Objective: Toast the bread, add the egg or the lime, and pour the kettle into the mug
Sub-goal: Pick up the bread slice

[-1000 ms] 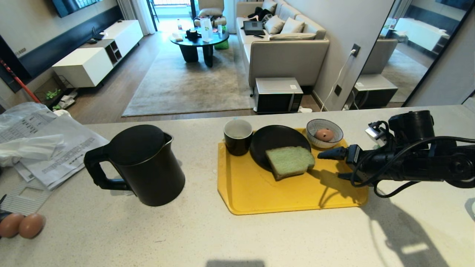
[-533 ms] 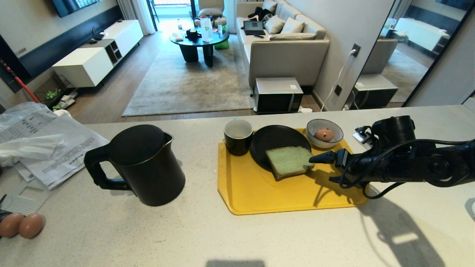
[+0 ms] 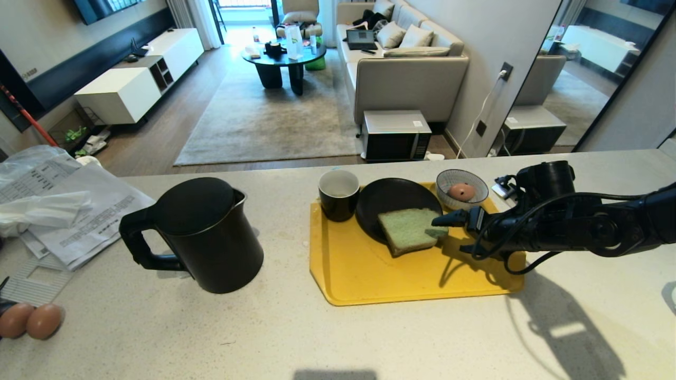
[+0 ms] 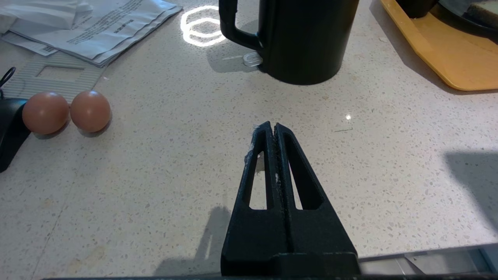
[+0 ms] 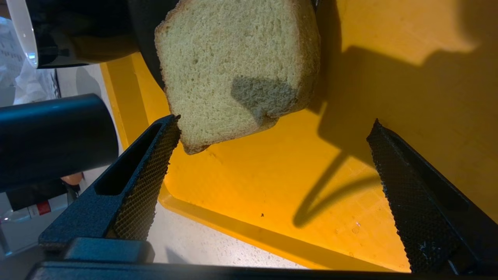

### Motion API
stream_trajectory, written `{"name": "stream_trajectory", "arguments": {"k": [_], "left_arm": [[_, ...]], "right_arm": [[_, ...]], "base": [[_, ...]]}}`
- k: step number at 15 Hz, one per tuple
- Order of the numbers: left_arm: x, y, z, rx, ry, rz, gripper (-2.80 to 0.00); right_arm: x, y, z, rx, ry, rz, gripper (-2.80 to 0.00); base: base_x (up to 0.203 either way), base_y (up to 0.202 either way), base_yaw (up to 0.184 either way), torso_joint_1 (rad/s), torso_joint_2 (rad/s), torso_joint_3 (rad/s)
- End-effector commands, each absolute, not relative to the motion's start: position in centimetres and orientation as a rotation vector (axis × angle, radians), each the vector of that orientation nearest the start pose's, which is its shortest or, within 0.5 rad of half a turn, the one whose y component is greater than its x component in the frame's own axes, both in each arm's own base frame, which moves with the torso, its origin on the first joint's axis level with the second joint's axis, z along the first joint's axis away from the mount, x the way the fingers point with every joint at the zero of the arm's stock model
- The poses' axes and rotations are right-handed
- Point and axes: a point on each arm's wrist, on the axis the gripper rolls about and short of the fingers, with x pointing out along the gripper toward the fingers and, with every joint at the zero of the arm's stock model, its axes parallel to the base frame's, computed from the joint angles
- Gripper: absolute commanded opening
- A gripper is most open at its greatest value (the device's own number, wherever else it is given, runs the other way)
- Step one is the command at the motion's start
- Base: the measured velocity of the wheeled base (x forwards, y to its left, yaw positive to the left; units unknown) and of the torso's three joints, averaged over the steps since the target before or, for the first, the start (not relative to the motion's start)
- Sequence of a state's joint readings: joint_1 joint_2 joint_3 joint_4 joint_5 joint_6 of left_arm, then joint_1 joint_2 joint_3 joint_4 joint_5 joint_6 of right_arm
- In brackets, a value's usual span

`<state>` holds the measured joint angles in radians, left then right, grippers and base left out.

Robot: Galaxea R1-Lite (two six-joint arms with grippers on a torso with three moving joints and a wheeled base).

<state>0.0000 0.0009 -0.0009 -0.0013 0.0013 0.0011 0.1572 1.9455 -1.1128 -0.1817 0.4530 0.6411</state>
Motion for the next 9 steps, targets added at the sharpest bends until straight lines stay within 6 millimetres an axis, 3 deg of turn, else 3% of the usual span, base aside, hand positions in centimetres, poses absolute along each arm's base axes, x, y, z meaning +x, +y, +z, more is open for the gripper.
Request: {"name": "stream_trajectory", "arguments": {"k": [1,9], "left_arm": [[-2.3,0.0,7.6,0.002,-0.003,0.002,-2.8],[-2.3,0.0,7.6,0.002,-0.003,0.002,-2.8]], "right_arm": [[36.0,6.9,13.9,0.699,0.824,0.366,0.0],[37.1,7.8,13.8,0.694,0.842,0.378,0.0]], "base": [[0.0,0.0,0.0,0.0,0.0,0.0],[0.0,0.0,0.0,0.0,0.0,0.0]]}}
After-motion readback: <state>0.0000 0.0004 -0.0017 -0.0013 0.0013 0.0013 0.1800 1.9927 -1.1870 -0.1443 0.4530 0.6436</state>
